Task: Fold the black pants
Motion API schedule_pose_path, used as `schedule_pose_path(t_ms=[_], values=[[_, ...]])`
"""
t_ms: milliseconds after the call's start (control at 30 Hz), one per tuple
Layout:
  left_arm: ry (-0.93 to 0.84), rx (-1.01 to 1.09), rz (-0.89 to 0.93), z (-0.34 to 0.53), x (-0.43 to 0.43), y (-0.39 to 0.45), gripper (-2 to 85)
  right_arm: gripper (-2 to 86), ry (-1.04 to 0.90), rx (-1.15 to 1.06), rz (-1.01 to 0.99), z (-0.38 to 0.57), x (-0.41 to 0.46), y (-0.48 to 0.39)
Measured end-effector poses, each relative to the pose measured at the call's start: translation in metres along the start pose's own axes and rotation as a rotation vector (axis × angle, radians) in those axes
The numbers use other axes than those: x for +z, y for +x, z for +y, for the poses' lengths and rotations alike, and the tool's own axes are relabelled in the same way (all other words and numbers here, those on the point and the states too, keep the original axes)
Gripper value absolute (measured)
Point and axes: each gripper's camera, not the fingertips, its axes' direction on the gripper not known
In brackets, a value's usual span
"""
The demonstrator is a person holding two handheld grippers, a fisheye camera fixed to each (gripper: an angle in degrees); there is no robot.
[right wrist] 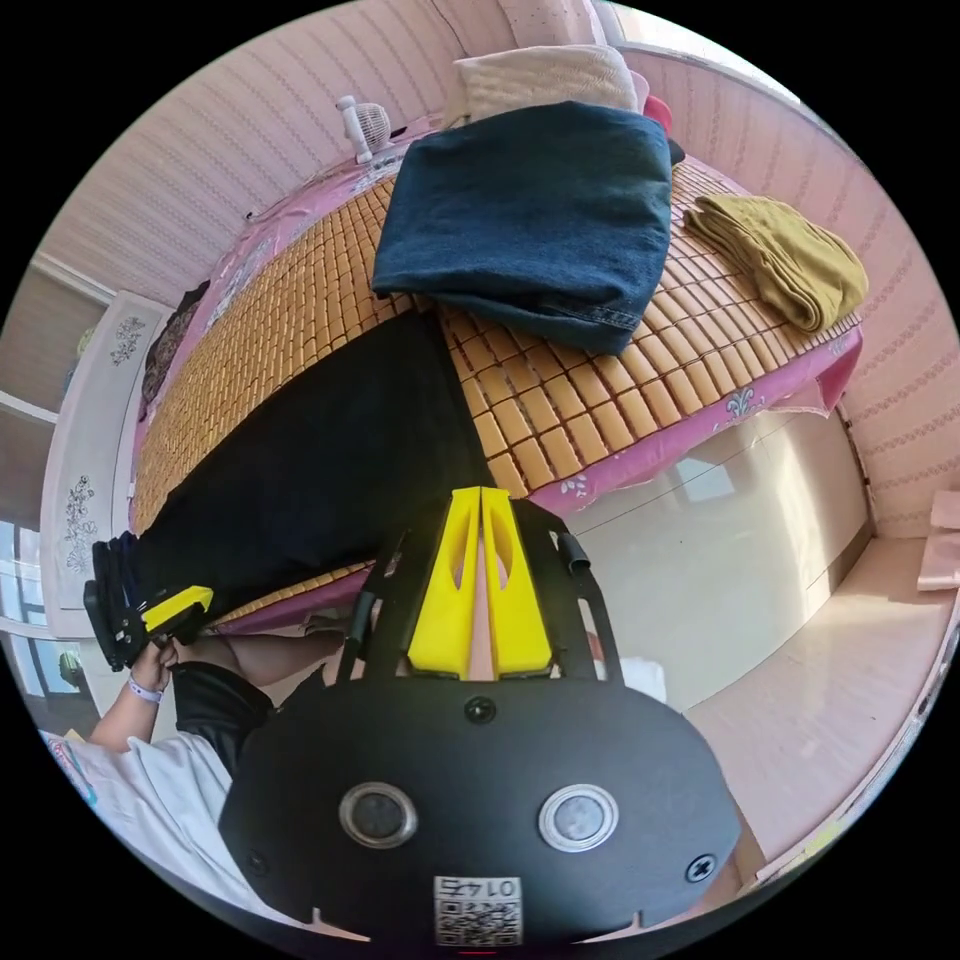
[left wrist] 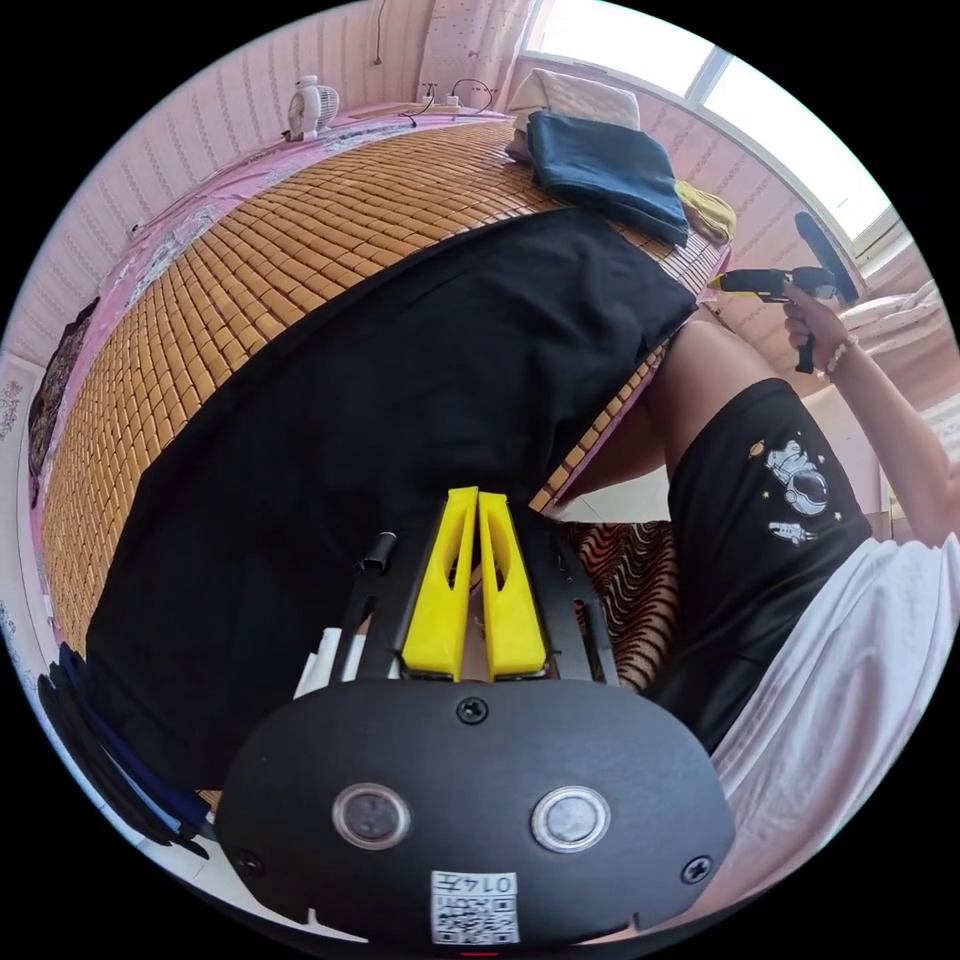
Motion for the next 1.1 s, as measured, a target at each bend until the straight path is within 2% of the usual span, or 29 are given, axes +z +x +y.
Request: schedule_pose_path(t_ms=[133, 200, 267, 333, 400, 600, 767, 933, 1033, 1100], values=[[-0.02, -0.025, 0.028, -0.002, -0.002, -0.001, 0.2, 1.1, 0.004, 0.038, -0.142, 0.002, 0.021, 0.021], [-0.056, -0.046, 0.042, -0.004, -0.001, -0.003, 3.4, 4.5, 0.011, 0.002, -0.133, 0.001, 0.028, 0.014], [-0.046, -0.043, 0.033, -0.002, -0.005, -0.004, 3.8, 7.2, -0.063, -0.029, -0.124, -0.006, 0.053, 0.006], [-0.048, -0.041, 0.036, -0.002, -0.01, -0.006, 3.1, 6.0, -0.113, -0.03, -0.114, -0.011, 0.07, 0.003], [-0.062, -0.02, 0.047, -0.003, -0.018, -0.007, 0.7, 1.3, -0.076, -0.045, -0.079, -0.012, 0.07, -0.001], [-0.012, 0.023, 0.029, -0.003, -0.054, 0.002, -0.9, 0.0, 0.04, -0.033, -0.105, -0.006, 0.056, 0.014], [-0.076, -0.001, 0.045, -0.001, -0.055, -0.003, -1.0, 4.1, -0.12, 0.047, -0.109, -0.017, 0.123, 0.039], [-0.062, -0.033, 0.066, 0.006, -0.075, -0.011, -1.0, 12.7, -0.001, 0.193, -0.307, -0.013, 0.139, 0.071], [-0.057, -0.045, 0.077, 0.011, -0.088, -0.015, -1.0, 11.5, -0.096, 0.232, -0.465, -0.02, 0.183, 0.083], [-0.057, -0.048, 0.087, 0.014, -0.099, -0.018, -1.0, 8.3, -0.108, 0.222, -0.455, -0.023, 0.193, 0.078]])
